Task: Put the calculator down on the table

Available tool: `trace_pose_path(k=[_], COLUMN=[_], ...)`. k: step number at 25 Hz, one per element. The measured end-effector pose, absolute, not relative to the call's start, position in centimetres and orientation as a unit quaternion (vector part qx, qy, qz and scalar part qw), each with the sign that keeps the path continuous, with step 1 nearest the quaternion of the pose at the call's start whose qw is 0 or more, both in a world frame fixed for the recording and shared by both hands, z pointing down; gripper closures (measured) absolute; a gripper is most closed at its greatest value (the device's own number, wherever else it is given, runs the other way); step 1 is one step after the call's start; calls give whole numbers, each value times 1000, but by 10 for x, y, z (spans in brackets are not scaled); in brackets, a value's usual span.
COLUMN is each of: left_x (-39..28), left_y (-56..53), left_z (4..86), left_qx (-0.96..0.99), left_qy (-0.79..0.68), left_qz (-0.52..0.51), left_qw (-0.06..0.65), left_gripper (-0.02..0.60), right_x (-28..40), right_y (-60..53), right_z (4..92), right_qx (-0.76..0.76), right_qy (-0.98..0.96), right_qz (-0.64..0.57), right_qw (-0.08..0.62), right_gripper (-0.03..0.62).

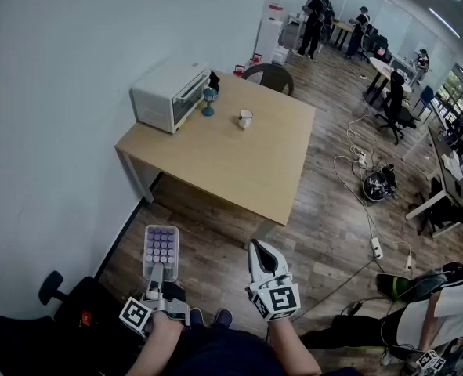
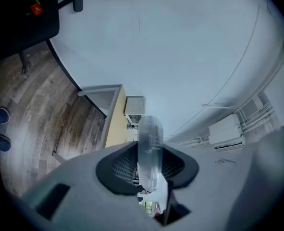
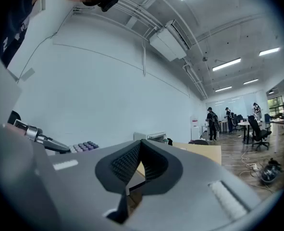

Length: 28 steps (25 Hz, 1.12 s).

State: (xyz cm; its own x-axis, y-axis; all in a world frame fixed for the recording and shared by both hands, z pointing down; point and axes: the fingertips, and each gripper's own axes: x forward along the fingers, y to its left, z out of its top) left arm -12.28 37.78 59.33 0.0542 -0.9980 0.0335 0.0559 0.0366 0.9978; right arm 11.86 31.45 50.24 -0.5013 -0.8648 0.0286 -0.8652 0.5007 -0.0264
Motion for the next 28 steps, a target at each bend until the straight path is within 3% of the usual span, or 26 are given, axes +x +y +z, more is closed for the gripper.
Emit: trace_pose_path(k=[28], left_x=[-141], left_y=[360], left_z=[590], left_qx=[516], left_qy=[-450], left_qz=[-480], left_qw=[548], left_gripper=[479], right_x=[97], right_y=[309], right_z=[496], right_qx=[526], right_qy=[-849], right_qz=[42], right_qw=[-26], right_gripper=[586])
